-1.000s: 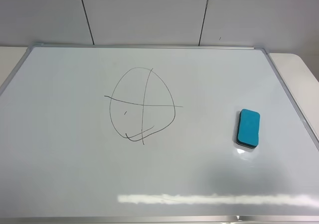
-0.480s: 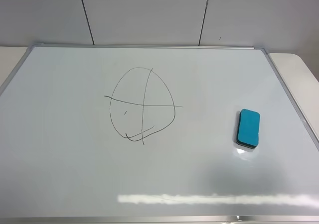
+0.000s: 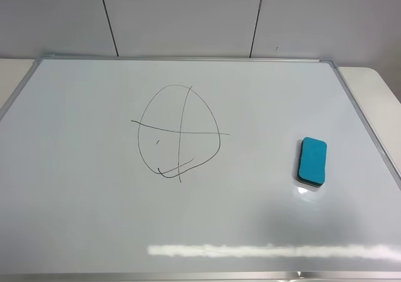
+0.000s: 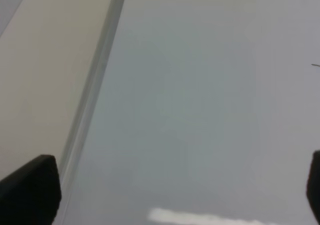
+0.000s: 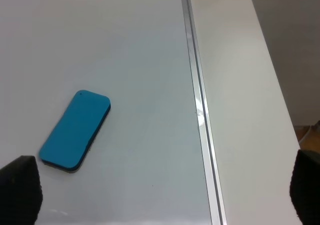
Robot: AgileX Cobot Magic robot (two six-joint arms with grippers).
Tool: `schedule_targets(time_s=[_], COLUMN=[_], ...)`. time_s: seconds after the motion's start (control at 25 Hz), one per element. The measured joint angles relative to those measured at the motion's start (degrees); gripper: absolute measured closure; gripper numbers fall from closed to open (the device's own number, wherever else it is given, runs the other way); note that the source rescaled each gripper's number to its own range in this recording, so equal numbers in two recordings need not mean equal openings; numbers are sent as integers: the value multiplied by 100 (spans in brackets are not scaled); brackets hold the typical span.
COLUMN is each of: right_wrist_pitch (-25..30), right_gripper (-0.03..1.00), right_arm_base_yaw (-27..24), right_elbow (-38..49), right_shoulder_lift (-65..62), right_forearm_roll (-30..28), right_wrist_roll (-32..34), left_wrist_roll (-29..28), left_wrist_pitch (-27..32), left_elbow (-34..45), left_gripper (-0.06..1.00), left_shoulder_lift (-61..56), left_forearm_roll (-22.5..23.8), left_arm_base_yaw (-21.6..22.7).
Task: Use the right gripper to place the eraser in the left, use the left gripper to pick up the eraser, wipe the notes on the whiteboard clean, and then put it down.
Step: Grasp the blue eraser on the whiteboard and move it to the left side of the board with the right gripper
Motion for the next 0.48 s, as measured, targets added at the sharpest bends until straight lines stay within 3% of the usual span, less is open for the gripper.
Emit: schedule_targets(time_s=[0.2,0.48], right_wrist_pitch=[-6,-185], right_gripper=[-3,13], right_arm_base_yaw=[0,0], right_elbow=[-314,-803], right_shoulder_lift=[1019,3973], right_forearm_roll=[233,996], right_wrist_roll=[21,15], left_wrist_roll=[0,0], left_wrist_pitch=[0,0], left_elbow=[0,0], left_gripper=[-6,-6], left_shoulder_lift=[0,0], left_forearm_roll=[0,0], left_arm_base_yaw=[0,0])
